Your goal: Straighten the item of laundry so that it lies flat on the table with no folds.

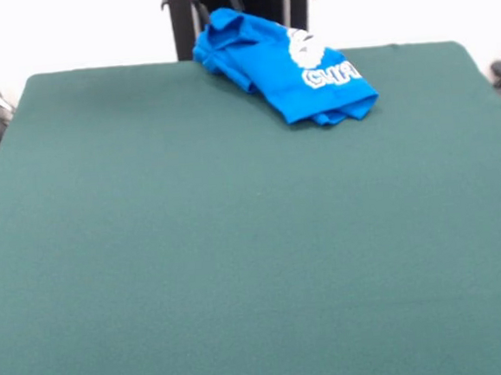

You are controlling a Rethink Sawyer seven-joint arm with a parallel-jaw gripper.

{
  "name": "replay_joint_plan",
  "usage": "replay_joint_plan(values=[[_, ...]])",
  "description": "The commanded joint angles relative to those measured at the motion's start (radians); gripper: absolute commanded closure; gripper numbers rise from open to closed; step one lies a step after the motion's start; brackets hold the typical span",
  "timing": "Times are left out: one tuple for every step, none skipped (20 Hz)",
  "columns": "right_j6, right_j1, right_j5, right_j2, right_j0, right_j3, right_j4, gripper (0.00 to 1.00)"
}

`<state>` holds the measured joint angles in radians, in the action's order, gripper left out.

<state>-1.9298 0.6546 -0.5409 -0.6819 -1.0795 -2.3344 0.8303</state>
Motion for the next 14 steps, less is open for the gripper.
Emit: replay_joint_plan(values=[[0.087, -0.076, 0.016, -0.010, 0.047, 0.074, 0.066, 0.00], [0.085, -0.082, 0.018, -0.008, 0.048, 0.079, 0.071, 0.00], [0.083, -0.085, 0.018, -0.007, 0.049, 0.081, 0.075, 0.00], [0.082, -0.087, 0.018, -0.007, 0.049, 0.084, 0.078, 0.00], [0.081, -0.088, 0.017, -0.008, 0.049, 0.085, 0.081, 0.00], [0.079, -0.089, 0.016, -0.009, 0.048, 0.087, 0.083, 0.00], [0.081, -0.091, 0.013, -0.011, 0.047, 0.089, 0.083, 0.00], [0.081, -0.096, 0.012, -0.010, 0.046, 0.094, 0.087, 0.00], [0.084, -0.098, 0.010, -0.012, 0.044, 0.098, 0.088, 0.00], [0.091, -0.102, 0.006, -0.014, 0.040, 0.104, 0.089, 0.00], [0.099, -0.102, -0.001, -0.016, 0.035, 0.107, 0.090, 0.00], [0.108, -0.100, -0.008, -0.019, 0.029, 0.110, 0.087, 0.00], [0.115, -0.093, -0.014, -0.023, 0.023, 0.108, 0.083, 0.00], [0.122, -0.086, -0.021, -0.028, 0.017, 0.106, 0.078, 0.00]])
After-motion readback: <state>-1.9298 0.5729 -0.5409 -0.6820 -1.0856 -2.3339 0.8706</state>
